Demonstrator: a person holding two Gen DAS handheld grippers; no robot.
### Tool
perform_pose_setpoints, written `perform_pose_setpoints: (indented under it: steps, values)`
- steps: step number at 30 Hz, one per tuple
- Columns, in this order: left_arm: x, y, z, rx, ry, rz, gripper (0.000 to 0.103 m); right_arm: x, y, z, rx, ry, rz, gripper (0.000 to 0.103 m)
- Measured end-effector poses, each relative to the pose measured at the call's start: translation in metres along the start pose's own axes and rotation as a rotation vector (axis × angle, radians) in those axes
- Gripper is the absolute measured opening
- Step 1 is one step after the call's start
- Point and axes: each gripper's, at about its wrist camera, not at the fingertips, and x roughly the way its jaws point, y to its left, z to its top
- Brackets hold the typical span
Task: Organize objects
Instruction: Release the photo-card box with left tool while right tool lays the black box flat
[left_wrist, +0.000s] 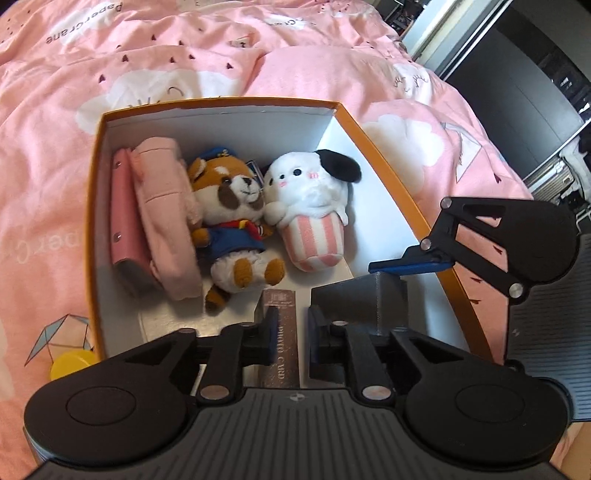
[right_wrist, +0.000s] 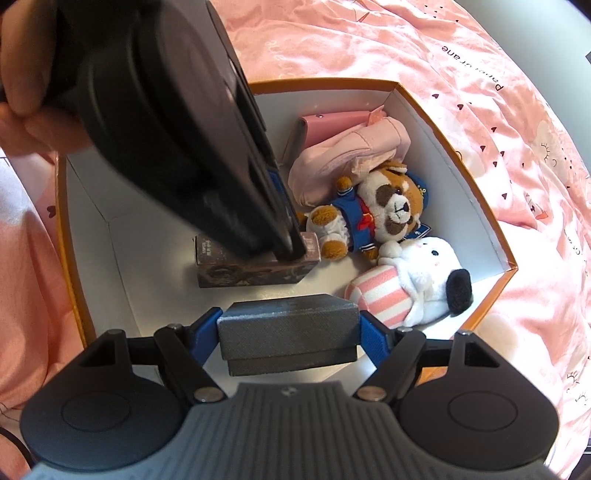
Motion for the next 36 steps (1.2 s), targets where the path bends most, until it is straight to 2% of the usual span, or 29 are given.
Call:
perform_pose_setpoints:
  steps: [6,8,11,13,16,17,21,22,24,27,29,30,33,35,36]
  values:
    - [0.011,-0.007,0.001,0.047,-0.004,0.025,0.021,-0.002,-0.002,-0.006,0.01,0.003,-0.003,0.078]
    - [0.01,-0.008,0.0,0.065,0.013,0.063,0.014,-0.002,-0.002,-0.008,0.016,0.005,-0.002,0.078]
    - [0.008,-0.004,-0.001,0.055,0.038,0.116,0.013,0.001,-0.003,-0.009,0.024,0.002,0.002,0.078]
    - [0.006,0.001,-0.002,0.043,0.042,0.12,0.013,0.001,-0.003,-0.009,0.028,-0.006,0.003,0.078]
    - [0.006,0.001,-0.002,0.067,0.052,0.179,0.011,0.002,-0.003,-0.008,0.026,-0.019,0.003,0.078]
    - [0.005,0.003,-0.002,0.062,0.046,0.165,0.011,0.003,-0.003,-0.008,0.024,-0.021,0.001,0.078]
    - [-0.004,0.007,0.002,-0.011,-0.004,0.005,0.014,0.003,-0.003,-0.007,0.017,-0.02,-0.003,0.078]
    - [-0.003,0.003,0.003,0.004,-0.003,0.004,0.016,0.003,-0.002,-0.007,0.017,-0.019,-0.003,0.078]
    - [0.006,-0.008,0.003,0.052,0.0,0.038,0.027,0.002,-0.003,-0.007,0.014,-0.019,-0.001,0.078]
    - [0.014,-0.011,0.002,0.06,0.002,0.029,0.029,0.0,-0.004,-0.008,0.017,-0.019,-0.002,0.078]
    - [0.015,-0.012,0.004,0.072,0.013,0.035,0.029,0.0,-0.004,-0.009,0.021,-0.017,-0.001,0.078]
    - [0.015,-0.013,0.005,0.082,0.022,0.046,0.025,0.001,-0.005,-0.01,0.023,-0.015,-0.001,0.078]
    - [0.015,-0.012,0.006,0.117,0.041,0.134,0.02,0.002,-0.006,-0.01,0.026,-0.013,-0.001,0.078]
    - [0.013,-0.008,0.007,0.113,0.05,0.142,0.02,0.003,-0.007,-0.01,0.029,-0.017,0.003,0.078]
    - [0.014,-0.007,0.007,0.121,0.065,0.161,0.016,0.003,-0.007,-0.009,0.03,-0.02,0.004,0.078]
